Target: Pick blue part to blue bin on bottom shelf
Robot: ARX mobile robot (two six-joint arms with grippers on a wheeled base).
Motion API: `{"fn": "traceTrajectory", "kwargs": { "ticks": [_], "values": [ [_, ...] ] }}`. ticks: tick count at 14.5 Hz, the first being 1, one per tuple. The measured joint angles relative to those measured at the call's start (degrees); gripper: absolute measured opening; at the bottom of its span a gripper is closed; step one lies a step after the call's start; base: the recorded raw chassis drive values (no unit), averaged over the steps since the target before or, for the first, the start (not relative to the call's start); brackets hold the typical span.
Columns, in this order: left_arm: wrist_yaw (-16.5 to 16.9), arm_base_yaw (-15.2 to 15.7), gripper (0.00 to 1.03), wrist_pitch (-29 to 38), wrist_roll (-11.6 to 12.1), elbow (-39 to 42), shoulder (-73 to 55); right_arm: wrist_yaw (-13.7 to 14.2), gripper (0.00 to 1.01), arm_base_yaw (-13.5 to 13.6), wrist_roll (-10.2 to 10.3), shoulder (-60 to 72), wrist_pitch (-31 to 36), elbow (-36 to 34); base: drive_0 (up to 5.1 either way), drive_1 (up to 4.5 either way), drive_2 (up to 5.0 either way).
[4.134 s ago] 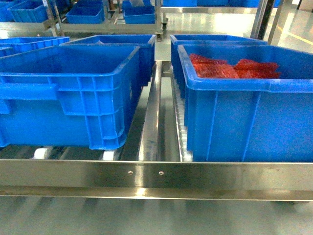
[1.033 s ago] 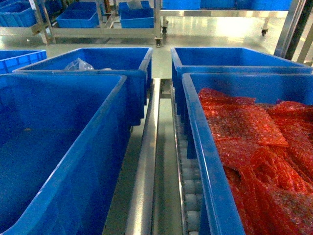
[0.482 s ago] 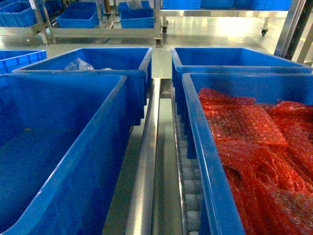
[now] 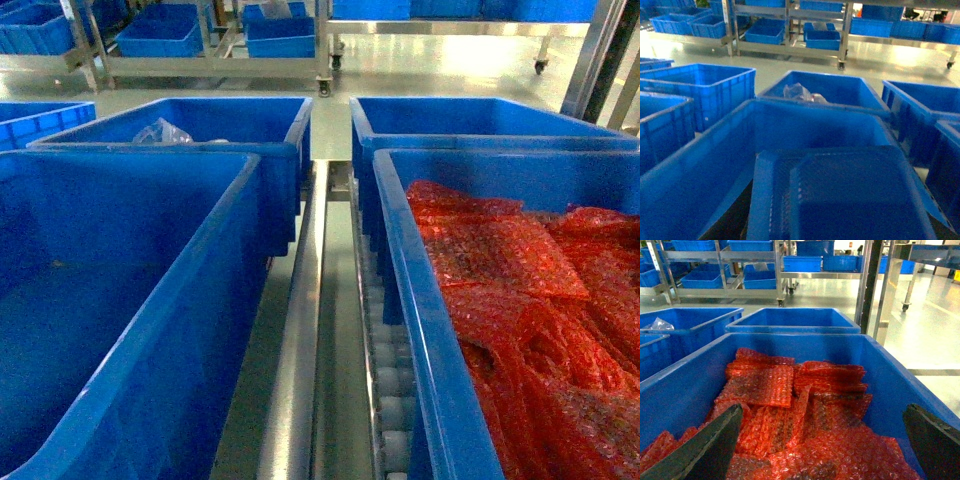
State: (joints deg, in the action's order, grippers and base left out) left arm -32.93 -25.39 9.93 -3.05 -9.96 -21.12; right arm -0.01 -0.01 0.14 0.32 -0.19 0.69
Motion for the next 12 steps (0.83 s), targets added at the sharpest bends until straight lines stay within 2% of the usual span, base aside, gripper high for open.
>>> {"fn": "traceTrajectory", "kwargs": {
  "ticks": [1,2,3,4,6,9,10,11,12],
  "values": [
    [4.2,4.2,0.43,8.4,0.2,-2.3,-9.6,0.0,0.98,0.0,0.0,0.0,-0.1,0.0,0.0,0.0,0.0],
    [8.5,7.1,0.43,16.8,-0.2,-5.0,-20.6,0.0,0.98,0.0,0.0,0.0,-0.1,0.0,0.0,0.0,0.0],
    [13.4,7.7,0.43,20.7,-2.3,-7.6,-29.3,0.0,0.98,0.0,0.0,0.0,-0.1,0.0,0.0,0.0,0.0],
    [17.0,8.0,0.51,22.4,-4.7,-9.3,-35.3,0.0,0.98,0.0,0.0,0.0,-0.1,0.0,0.0,0.0,0.0],
    [18.5,8.0,0.69,21.3,-7.3,-9.0,-40.8,0.0,0.98,0.0,0.0,0.0,-0.1,0.0,0.0,0.0,0.0],
    [18.2,8.2,0.98,22.2,-8.8,-8.7,-39.7,0.0,0.98,0.0,0.0,0.0,-0.1,0.0,0.0,0.0,0.0],
    [17.4,8.3,0.96,27.4,-7.4,-7.7,-40.6,0.0,0.98,0.0,0.0,0.0,-0.1,0.0,0.0,0.0,0.0],
    [17.6,9.3,0.85,34.1,-3.9,-5.2,-40.6,0.0,0.98,0.0,0.0,0.0,-0.1,0.0,0.0,0.0,0.0],
    [18.6,11.2,0.73,36.0,-0.9,-2.0,-38.1,0.0,0.98,0.0,0.0,0.0,-0.1,0.0,0.0,0.0,0.0]
  ]
}}
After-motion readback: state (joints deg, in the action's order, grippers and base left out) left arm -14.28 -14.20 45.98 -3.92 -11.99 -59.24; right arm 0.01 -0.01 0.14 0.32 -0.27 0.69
